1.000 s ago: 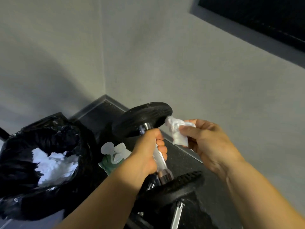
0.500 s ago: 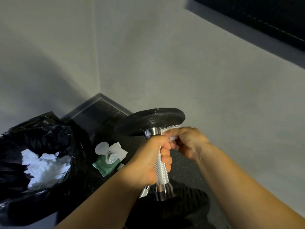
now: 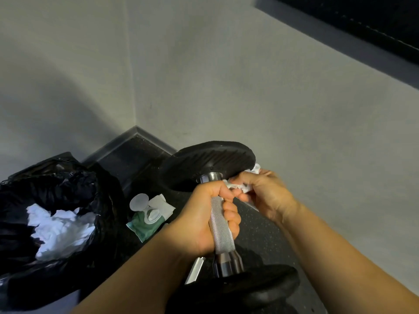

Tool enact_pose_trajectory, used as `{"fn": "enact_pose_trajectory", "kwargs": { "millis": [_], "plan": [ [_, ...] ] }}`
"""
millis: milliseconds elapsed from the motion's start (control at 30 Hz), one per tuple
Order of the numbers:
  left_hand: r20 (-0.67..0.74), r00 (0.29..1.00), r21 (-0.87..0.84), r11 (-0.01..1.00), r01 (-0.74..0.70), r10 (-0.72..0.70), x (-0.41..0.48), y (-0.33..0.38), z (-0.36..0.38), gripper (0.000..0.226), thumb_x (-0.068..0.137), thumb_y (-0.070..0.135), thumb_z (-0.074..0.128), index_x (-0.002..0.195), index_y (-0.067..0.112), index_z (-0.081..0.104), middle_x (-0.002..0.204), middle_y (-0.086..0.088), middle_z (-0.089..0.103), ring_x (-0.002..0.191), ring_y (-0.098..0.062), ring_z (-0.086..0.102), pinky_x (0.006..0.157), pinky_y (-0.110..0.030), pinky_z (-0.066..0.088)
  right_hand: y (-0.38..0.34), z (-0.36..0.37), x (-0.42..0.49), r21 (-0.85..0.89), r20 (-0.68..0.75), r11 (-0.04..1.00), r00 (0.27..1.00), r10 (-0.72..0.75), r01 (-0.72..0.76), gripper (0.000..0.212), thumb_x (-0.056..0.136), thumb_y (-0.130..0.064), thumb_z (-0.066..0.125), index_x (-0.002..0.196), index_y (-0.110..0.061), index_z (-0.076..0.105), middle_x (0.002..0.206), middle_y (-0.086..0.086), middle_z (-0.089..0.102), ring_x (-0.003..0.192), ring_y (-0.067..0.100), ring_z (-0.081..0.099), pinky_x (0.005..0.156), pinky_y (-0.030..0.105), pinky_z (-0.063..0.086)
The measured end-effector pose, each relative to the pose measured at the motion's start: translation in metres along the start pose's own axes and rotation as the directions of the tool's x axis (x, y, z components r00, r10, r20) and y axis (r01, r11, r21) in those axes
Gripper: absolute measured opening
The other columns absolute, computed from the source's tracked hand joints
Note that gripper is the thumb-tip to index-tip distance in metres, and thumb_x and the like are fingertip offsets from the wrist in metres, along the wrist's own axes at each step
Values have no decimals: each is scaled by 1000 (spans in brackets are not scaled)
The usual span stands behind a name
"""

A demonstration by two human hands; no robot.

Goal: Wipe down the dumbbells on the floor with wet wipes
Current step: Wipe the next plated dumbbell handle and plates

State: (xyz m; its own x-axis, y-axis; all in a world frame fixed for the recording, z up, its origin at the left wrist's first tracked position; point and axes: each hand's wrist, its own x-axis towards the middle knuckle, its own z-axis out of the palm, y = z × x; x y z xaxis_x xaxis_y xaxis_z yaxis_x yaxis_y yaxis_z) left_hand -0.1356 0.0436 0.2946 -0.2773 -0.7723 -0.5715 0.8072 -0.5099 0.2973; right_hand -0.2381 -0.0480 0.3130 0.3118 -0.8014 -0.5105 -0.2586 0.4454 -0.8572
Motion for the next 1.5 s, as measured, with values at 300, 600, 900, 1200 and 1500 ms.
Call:
{"fn": "enact_pose_trajectory", "kwargs": {
  "millis": [300,600,900,1200,1500],
  "plan": [
    [-242,966,-156,979,-133,93,17,-3,-19,36,95,13,51,63,9,35,62,-4,35,28,-10,46,38,-11,33,-17,17,-31,-352,-271,894,885,-379,275,8,68,-1,74,70,-4,67,56,13,67,45,21,61,47,31,52],
    [-252,923,262,939,-224,291,-2,-19,-1,21,86,13,61,66,15,58,49,3,34,38,-10,30,41,-19,24,-24,20,-27,-73,-1,982,984,177,-176,5,79,1,68,84,1,65,57,8,64,39,8,59,34,14,42],
    [33,998,189,981,-52,46,-9,-10,0,40,85,-3,41,54,20,52,45,8,26,36,-5,23,41,-18,17,-8,3,-4,-17,246,976,946,213,-215,8,60,-7,71,62,-13,75,61,3,68,45,6,58,40,11,45],
    [-35,996,137,988,-75,81,-5,-14,2,34,84,1,51,55,16,59,55,4,35,48,-8,33,49,-19,27,-22,2,-16,-227,-21,973,999,39,-43,15,68,10,72,73,-3,66,54,9,66,40,12,59,36,16,44],
    [-312,910,356,922,-154,272,7,-26,-5,22,87,5,58,67,10,50,47,2,43,39,-10,42,42,-20,36,-30,13,-38,-243,24,969,999,-49,53,28,74,9,72,99,3,60,57,12,67,44,15,62,39,18,47]
  ]
}}
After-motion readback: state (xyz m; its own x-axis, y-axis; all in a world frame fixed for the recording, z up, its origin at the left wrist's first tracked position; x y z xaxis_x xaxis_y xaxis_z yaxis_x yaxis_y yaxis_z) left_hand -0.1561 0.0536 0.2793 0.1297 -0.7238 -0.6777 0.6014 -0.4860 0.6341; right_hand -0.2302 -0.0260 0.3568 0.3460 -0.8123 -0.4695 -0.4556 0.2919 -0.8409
